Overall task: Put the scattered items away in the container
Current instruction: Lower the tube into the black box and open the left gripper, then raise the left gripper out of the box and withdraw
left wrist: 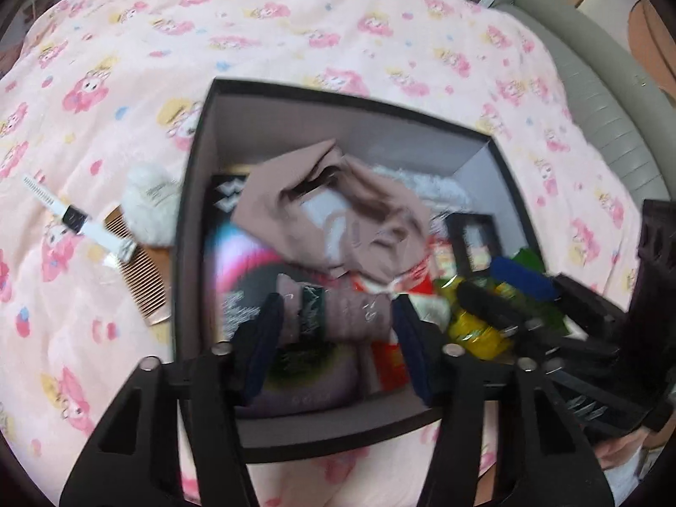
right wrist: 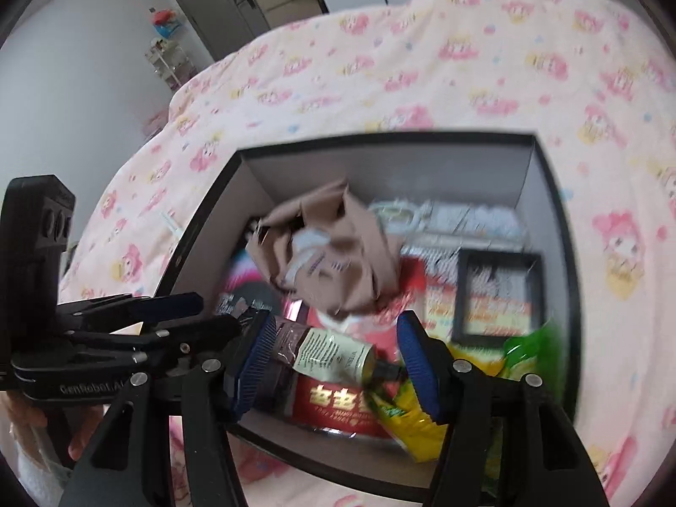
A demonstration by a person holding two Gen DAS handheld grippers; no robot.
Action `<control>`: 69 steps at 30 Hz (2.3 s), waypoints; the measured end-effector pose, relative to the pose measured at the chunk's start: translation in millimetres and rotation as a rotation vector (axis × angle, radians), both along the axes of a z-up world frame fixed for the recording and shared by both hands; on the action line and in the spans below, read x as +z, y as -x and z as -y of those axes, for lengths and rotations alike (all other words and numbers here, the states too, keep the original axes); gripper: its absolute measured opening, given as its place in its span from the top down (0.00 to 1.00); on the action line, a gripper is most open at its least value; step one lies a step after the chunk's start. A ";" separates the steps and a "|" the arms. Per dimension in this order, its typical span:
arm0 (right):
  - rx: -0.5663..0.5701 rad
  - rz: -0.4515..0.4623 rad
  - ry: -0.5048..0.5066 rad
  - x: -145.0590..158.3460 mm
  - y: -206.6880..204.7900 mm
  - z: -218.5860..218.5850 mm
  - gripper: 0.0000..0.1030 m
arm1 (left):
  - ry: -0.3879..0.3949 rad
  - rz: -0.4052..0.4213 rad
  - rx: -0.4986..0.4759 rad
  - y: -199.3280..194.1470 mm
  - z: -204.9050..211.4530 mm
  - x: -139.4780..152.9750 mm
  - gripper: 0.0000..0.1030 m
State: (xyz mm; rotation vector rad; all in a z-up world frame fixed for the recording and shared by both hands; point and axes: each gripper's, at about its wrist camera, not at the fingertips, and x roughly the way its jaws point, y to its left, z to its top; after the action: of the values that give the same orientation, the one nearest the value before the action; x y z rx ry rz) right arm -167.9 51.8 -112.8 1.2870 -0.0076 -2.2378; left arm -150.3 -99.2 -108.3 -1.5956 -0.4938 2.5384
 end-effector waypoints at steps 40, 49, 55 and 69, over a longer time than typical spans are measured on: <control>0.012 -0.051 -0.146 -5.2 3.5 -27.2 0.52 | 0.037 0.060 0.099 17.7 -46.5 -16.2 0.67; -0.037 -0.102 -0.244 -16.9 4.6 -27.9 0.52 | 0.004 0.133 0.068 26.3 -53.7 -24.9 0.66; -0.081 -0.130 -0.182 -8.1 10.0 -39.8 0.52 | -0.098 0.090 0.065 25.9 -47.2 -15.8 0.66; 0.034 0.070 0.219 -9.1 19.6 -39.5 0.53 | -0.159 0.115 0.133 12.6 -20.4 -20.4 0.64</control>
State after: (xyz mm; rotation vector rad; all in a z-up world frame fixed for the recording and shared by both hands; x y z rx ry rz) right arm -187.5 91.3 -121.9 1.2352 -0.2483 -2.0963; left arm -162.9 -78.7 -128.7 -1.7099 -0.8175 2.4349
